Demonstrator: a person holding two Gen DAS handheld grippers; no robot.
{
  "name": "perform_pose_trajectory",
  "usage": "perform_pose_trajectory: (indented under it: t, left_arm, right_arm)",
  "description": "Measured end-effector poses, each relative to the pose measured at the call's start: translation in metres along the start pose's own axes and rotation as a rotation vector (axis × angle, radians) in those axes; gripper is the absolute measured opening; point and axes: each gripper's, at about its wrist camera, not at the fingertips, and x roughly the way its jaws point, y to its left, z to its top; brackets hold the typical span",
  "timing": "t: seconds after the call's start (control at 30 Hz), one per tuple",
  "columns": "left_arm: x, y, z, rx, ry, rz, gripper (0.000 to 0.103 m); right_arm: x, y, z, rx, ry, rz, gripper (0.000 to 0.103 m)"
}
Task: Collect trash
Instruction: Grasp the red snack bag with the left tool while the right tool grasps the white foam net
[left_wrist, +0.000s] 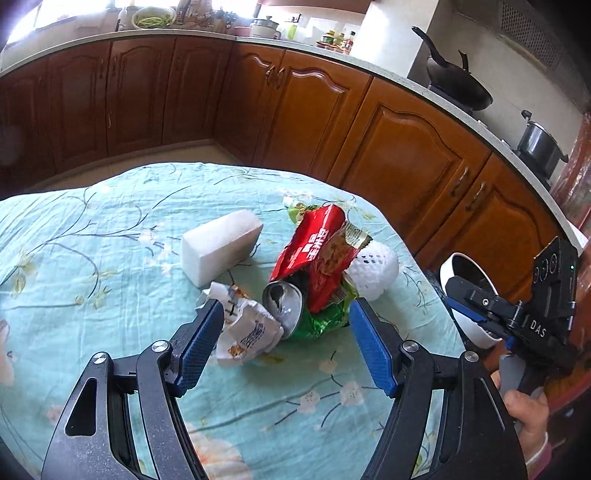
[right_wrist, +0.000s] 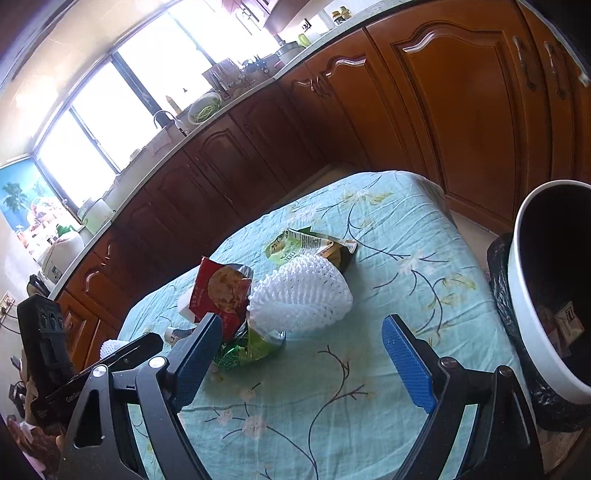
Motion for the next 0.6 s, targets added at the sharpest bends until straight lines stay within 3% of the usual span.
perform_pose_trajectory:
  t: [0.23,0.33,0.4,0.47,0.5,0.6]
  left_arm:
    - [0.037,-0.018,0.028,0.08,0.023,0.011,0.072]
    - [0.055,-0.022,0.035,0.104,0.045,0.016,0.072]
    - [0.065,-0.024,0.036,0.117,0.061,0.02,0.067]
    - [0.074,-0.026,0.034,0.131,0.088,0.013,0.033]
    - [0.076,-0.027,0.033,0.136,0.094,0.016,0.029]
    - [0.07,-0.03,0.027,0.156,0.077,0.023,0.022]
  right_arm:
    - [0.039,-0.016,0.016,0.068,0.048,0.019,0.088]
    - [0.052,-0.021,0.019,0.097,0.073,0.043,0.076]
    - [0.058,-0.022,0.018,0.099,0.093,0.053,0.055]
    - [0.057,-0.017,0.017,0.07,0.091,0.026,0.026]
    - [0.055,-0.014,0.016,0.051,0.085,0.018,0.009]
    - [0.042,-0.01,0.013,0.034,0.067,0.024,0.002]
